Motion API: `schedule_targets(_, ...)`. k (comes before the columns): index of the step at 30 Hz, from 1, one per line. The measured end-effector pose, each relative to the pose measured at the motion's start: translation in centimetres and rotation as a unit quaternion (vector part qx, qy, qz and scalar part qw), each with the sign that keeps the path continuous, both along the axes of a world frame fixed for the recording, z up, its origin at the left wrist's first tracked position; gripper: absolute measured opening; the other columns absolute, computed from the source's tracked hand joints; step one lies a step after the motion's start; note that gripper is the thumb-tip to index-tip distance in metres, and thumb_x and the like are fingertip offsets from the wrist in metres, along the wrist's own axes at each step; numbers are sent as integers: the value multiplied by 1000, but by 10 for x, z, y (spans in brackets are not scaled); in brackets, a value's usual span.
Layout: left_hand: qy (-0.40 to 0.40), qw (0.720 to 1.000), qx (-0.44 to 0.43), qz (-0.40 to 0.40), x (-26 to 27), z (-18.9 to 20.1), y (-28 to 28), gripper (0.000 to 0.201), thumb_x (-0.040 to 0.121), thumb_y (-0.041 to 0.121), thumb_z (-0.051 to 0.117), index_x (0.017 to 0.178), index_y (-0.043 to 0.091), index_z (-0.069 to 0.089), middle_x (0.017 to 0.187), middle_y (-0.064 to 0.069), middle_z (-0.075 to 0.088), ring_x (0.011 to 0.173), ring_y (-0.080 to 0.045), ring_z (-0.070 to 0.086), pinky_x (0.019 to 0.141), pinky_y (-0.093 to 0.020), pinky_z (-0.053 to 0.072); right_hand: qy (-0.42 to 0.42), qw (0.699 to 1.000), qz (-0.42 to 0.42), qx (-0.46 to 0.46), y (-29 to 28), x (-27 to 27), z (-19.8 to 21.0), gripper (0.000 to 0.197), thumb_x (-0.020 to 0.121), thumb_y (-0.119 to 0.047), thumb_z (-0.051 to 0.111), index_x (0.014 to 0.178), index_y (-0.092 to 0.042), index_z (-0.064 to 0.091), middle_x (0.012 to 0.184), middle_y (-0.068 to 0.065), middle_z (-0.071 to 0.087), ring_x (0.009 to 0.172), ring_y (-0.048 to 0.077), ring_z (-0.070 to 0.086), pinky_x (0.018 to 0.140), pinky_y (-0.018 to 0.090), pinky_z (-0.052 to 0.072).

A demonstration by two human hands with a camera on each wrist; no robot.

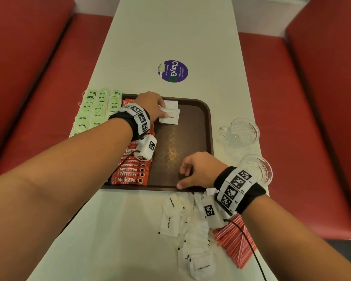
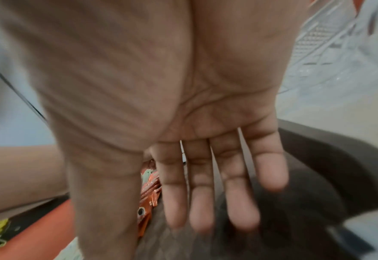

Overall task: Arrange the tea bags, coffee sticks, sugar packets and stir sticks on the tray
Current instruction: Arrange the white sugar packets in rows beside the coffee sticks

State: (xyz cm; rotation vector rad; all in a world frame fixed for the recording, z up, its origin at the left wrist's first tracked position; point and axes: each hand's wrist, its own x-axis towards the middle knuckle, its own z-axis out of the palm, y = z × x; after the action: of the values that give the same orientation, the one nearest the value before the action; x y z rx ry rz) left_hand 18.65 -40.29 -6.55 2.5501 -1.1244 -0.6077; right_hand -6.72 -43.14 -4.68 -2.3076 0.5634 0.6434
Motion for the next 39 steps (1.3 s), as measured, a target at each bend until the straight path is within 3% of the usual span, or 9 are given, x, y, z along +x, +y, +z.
schedule_targets(7, -87, 995, 43, -2, -1, -4, -19, 50, 81, 39, 77, 119, 12, 58, 121, -11, 59, 109, -30, 59, 88, -38, 49, 40, 997, 60, -22, 6, -8, -7, 15, 79, -33, 81, 88, -22, 76, 90, -7, 72, 84, 13, 67, 83, 33, 57)
schedule_targets(11, -91, 995, 15, -29, -14, -3, -34, 41, 89, 37, 66, 116, 8, 60, 115, -12, 64, 107, -31, 60, 84, -37, 48, 38, 997, 61, -27, 7, -7, -7, 14, 81, -32, 80, 89, -22, 76, 90, -7, 73, 83, 13, 67, 83, 32, 57)
schedule_targets(16, -95, 992, 60, -57, -23, -15, -49, 53, 82, 50, 70, 111, 7, 61, 111, -13, 66, 102, -31, 62, 72, -32, 42, 48, 996, 66, -32, 8, -5, -7, 16, 81, -32, 80, 94, -22, 77, 91, -6, 73, 83, 13, 68, 83, 32, 57)
schedule_targets(21, -103, 991, 73, -47, -16, -19, -54, 44, 85, 41, 70, 110, 5, 62, 111, -14, 66, 102, -32, 62, 72, -32, 41, 63, 995, 72, -39, 9, -4, -3, 15, 84, -31, 78, 96, -22, 77, 95, -6, 73, 85, 14, 68, 83, 32, 57)
schedule_targets(25, -102, 991, 69, -48, -15, -19, -52, 52, 85, 50, 69, 112, 7, 61, 112, -13, 66, 103, -31, 61, 74, -33, 43, 60, 995, 70, -41, 10, -5, -1, 15, 84, -30, 77, 97, -21, 77, 95, -6, 73, 83, 13, 68, 82, 30, 57)
schedule_targets(29, -76, 996, -10, -39, -25, 7, -32, 48, 89, 52, 63, 112, 10, 62, 111, -9, 63, 105, -28, 59, 84, -36, 46, 39, 996, 58, -46, 13, -8, 1, 21, 85, -29, 75, 103, -19, 73, 98, -4, 71, 87, 14, 64, 77, 25, 51)
schedule_targets(33, -28, 990, -126, -63, -55, 38, 15, 22, 90, 45, 64, 94, 23, 63, 95, 3, 60, 89, -17, 57, 77, -31, 43, -12, 997, 39, -62, 19, -17, 3, 24, 86, -33, 74, 107, -21, 69, 99, -7, 66, 89, 14, 61, 78, 25, 46)
schedule_targets(36, 10, 981, -117, -156, -91, 51, 64, 11, 91, 38, 63, 89, 28, 66, 88, 12, 63, 83, -6, 58, 80, -31, 51, -26, 996, 37, -82, 30, -27, 6, 23, 85, -36, 73, 102, -23, 70, 92, -9, 64, 85, 12, 60, 76, 25, 48)
schedule_targets(39, 25, 965, -40, -260, -122, 46, 108, 4, 91, 35, 66, 91, 33, 69, 90, 15, 64, 84, -1, 59, 82, -28, 52, 0, 994, 45, -105, 44, -35, 5, 25, 82, -45, 73, 97, -25, 69, 94, -7, 68, 84, 13, 62, 79, 29, 52)
